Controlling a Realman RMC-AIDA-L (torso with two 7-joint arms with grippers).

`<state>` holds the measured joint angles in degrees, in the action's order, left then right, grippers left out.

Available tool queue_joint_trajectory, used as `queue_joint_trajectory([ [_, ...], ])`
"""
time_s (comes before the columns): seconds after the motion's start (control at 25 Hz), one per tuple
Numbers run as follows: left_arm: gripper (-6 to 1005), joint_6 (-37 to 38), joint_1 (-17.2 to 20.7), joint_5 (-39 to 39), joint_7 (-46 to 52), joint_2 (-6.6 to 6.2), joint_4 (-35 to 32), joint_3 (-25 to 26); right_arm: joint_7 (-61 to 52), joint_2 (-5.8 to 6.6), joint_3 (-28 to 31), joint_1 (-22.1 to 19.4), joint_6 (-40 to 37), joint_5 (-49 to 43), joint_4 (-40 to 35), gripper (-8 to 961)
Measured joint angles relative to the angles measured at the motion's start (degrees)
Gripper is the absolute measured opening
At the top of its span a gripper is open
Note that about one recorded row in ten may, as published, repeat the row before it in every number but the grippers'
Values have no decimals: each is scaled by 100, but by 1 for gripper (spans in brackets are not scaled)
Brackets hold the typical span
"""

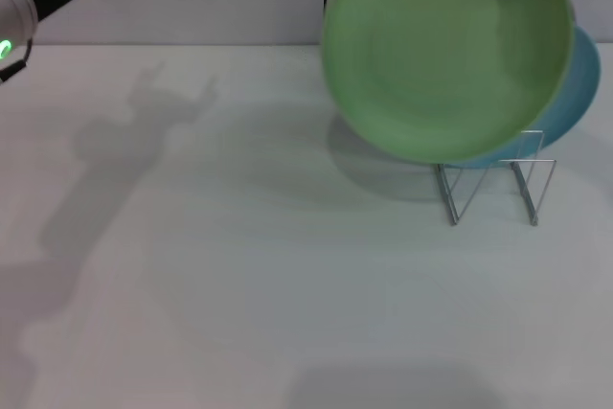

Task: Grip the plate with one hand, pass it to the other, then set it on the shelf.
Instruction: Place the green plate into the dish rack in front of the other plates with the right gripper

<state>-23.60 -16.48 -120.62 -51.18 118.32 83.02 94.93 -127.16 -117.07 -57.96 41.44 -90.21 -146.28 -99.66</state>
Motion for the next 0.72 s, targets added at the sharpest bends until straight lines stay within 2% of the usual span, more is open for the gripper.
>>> queue_joint_trajectory([
  [0.04,859,75,17,2,3,0,-29,-63,273,-63,-14,-179,-84,-19,-369,38],
  [0.24,859,469,57,44,35,7,-159,-328,581,-111,50,-356,-315,-27,-849,39],
  [0.72,859,590,63,208,44,16,-324,-460,1652,-131,259,-483,-351,-38,-1126,40],
])
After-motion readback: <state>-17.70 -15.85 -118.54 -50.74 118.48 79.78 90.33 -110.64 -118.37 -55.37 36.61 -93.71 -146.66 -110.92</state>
